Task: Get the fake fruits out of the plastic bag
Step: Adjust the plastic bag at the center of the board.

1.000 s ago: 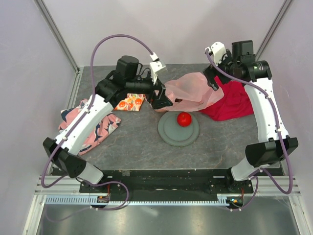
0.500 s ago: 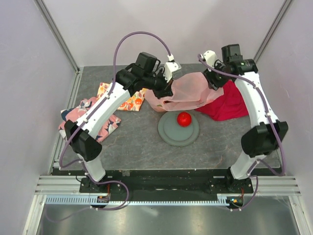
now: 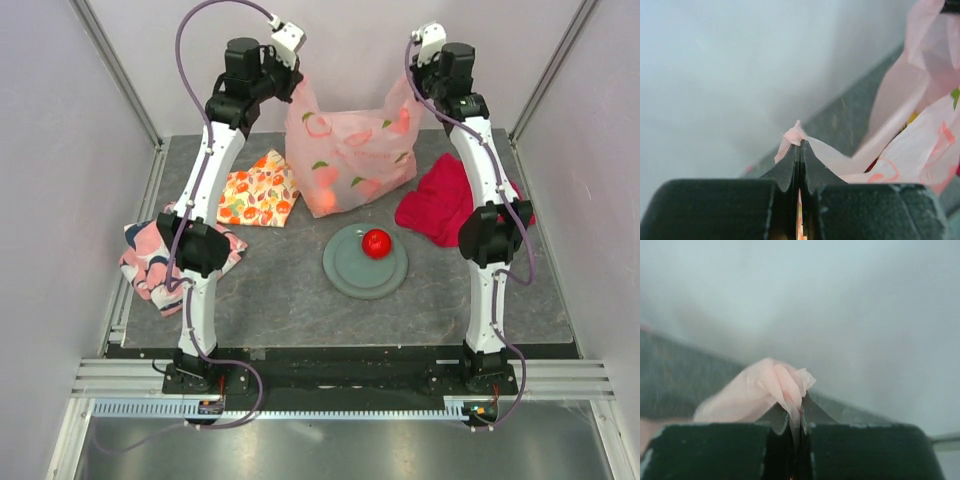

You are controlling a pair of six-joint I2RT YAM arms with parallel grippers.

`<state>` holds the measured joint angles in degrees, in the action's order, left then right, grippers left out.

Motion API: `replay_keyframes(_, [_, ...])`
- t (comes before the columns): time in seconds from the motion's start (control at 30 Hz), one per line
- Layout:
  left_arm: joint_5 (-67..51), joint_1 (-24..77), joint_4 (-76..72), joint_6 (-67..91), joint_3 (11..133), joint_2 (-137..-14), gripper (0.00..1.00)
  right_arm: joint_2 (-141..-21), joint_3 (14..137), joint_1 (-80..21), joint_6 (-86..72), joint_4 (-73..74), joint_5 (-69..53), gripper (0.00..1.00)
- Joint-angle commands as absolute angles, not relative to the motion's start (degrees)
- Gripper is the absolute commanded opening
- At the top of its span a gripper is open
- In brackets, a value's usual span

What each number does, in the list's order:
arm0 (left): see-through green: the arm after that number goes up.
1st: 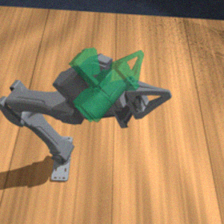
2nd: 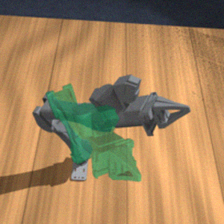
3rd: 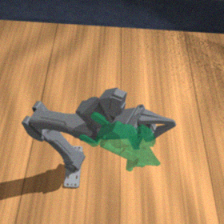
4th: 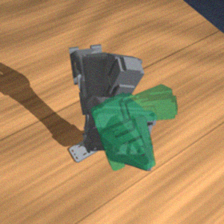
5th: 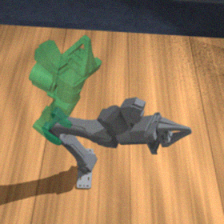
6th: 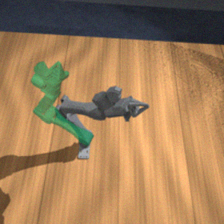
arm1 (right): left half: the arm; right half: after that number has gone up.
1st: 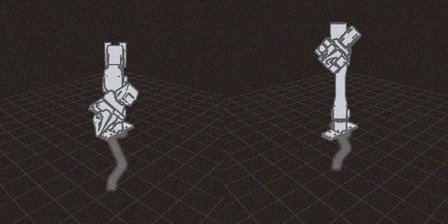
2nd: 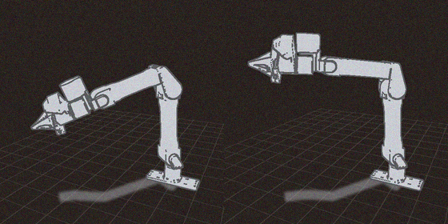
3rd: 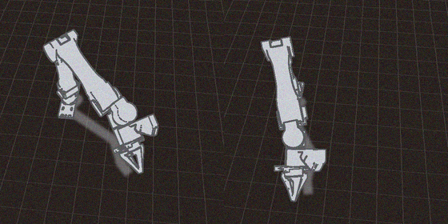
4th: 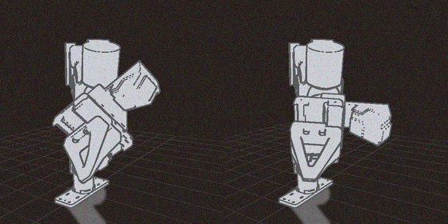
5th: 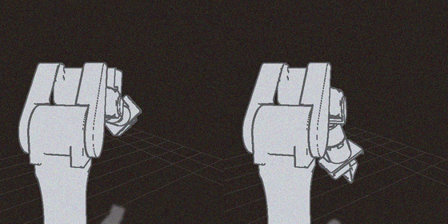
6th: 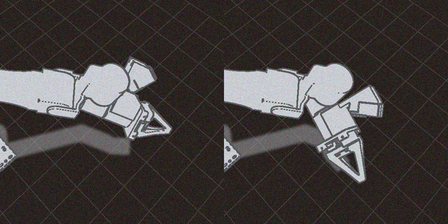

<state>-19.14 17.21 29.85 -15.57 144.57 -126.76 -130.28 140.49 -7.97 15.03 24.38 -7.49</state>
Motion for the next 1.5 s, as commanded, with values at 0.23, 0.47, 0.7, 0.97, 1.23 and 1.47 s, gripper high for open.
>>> replay_keyframes(0.23, [-22.2, 21.7, 16.6, -18.7, 146.2, -113.0, 0.02, -107.7, 125.5, -5.4, 10.9, -4.7, -2.0, 0.0])
replay_keyframes(0.47, [-27.4, 21.8, 17.2, -14.6, 92.7, -87.7, 0.02, -93.0, 89.3, -5.7, 10.5, 4.8, -11.7, 0.0])
replay_keyframes(0.7, [-31.7, 23.9, 18.9, -8.0, 76.5, -81.0, 0.02, -80.4, 70.2, -5.9, 14.8, 20.6, -16.0, 0.56])
replay_keyframes(0.97, [-29.9, 24.5, 17.6, -1.2, 72.9, -79.7, 0.01, -80.5, 96.5, -9.8, 17.2, 39.0, -32.3, 0.89])
replay_keyframes(1.23, [-22.0, 24.4, 17.1, 6.1, 71.4, -79.7, 0.02, -85.6, 96.5, -22.8, 17.1, 38.4, -35.1, 0.57])
replay_keyframes(1.47, [-22.0, 23.9, 15.8, 11.9, 73.1, -80.5, 0.02, -95.0, 95.1, -25.6, 17.3, 39.8, -38.1, 0.26])
